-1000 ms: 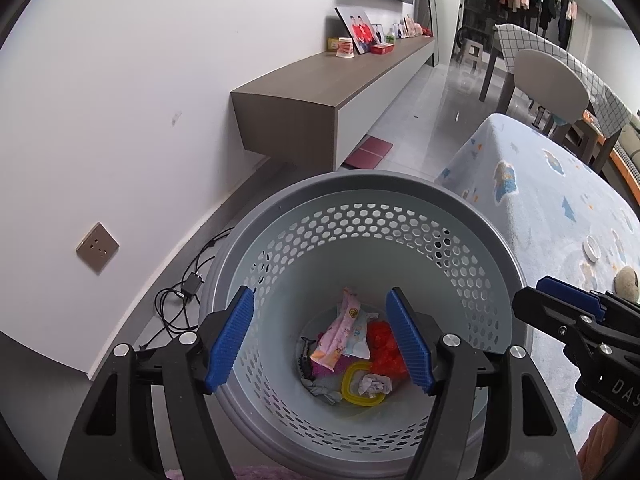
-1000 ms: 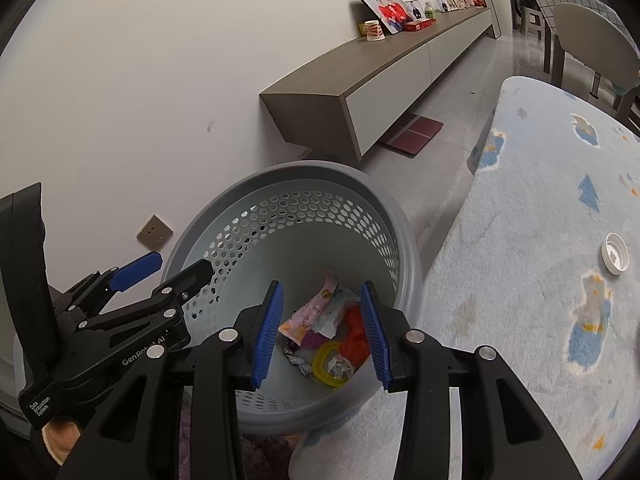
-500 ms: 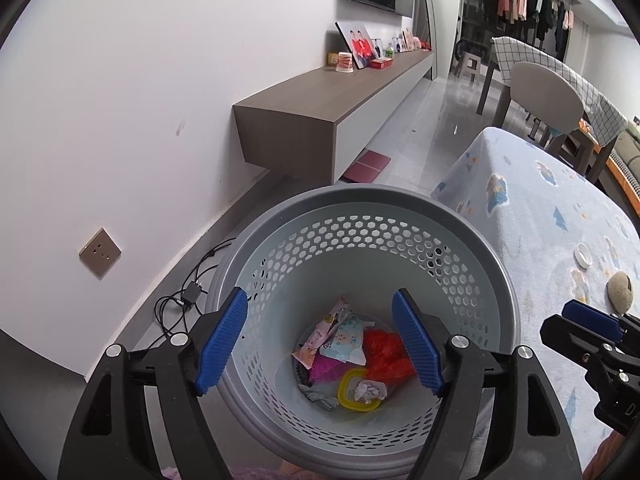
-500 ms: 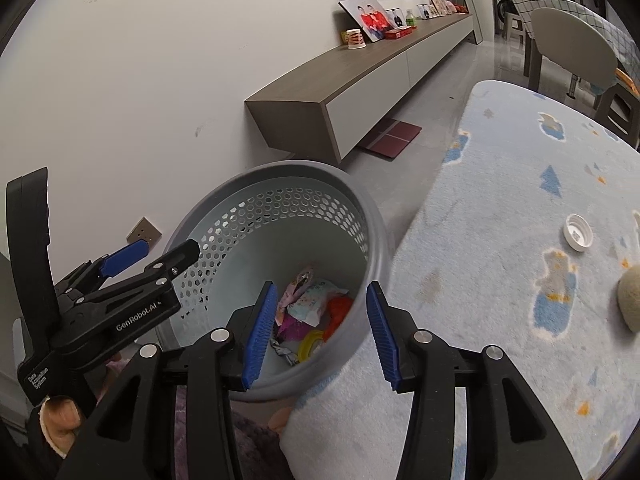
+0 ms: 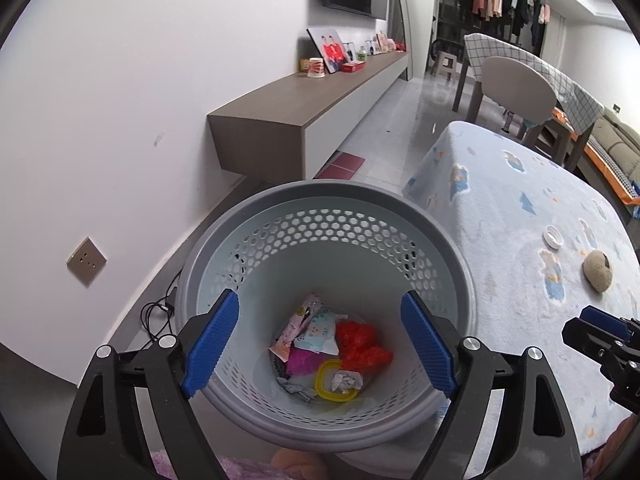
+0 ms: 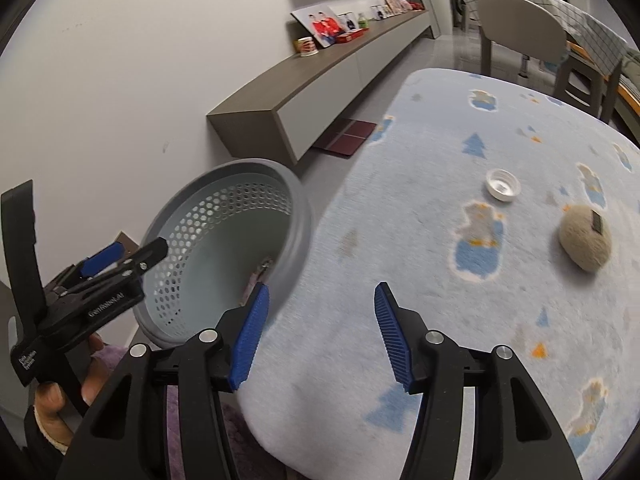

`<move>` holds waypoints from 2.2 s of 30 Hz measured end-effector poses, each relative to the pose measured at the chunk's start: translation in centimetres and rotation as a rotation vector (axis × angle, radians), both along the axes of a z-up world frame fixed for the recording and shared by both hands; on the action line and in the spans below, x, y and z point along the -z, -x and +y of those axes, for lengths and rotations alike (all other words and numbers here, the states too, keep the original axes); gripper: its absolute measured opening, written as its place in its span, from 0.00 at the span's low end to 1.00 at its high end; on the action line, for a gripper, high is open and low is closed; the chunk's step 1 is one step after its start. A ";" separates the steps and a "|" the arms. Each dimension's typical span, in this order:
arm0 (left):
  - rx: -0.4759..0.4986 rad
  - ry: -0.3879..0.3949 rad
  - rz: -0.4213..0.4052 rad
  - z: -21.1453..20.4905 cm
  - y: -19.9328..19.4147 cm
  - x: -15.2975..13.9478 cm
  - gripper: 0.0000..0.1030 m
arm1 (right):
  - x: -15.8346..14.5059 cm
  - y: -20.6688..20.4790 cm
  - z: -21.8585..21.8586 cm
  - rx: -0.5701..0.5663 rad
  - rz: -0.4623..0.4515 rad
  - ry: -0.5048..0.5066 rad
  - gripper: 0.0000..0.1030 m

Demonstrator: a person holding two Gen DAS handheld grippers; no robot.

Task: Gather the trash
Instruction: 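Move both tools back to the beige ball and white bottle cap, then grasp the beige fluffy ball with the right tool while the left tool grasps the white bottle cap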

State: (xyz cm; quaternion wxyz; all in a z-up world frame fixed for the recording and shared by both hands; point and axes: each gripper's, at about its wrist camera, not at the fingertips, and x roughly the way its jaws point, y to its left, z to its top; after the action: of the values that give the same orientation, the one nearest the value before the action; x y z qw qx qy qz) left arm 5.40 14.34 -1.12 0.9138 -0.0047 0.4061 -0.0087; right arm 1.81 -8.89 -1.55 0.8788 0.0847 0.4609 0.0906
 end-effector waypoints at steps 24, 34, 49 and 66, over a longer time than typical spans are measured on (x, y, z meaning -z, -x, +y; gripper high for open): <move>0.279 0.042 -0.017 -16.0 0.4 -1.2 0.85 | -0.5 2.0 -18.0 0.295 -0.014 0.159 0.70; 0.326 0.016 0.025 -19.0 -0.6 1.5 0.86 | 2.6 -2.3 -20.5 0.280 0.040 0.158 0.72; 0.321 -0.012 0.085 -19.3 -1.5 4.9 0.86 | 6.1 -6.5 -21.9 0.277 0.077 0.115 0.72; 0.352 -0.056 0.093 -22.7 -2.2 4.8 0.86 | 4.3 -6.1 -23.1 0.297 0.023 0.060 0.62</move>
State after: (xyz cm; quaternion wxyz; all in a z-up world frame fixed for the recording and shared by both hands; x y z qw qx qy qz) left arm 7.56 -8.34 -5.89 0.8782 0.0916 0.4425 -0.1571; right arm 7.93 -32.03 -5.85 0.8792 0.1267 0.4558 -0.0555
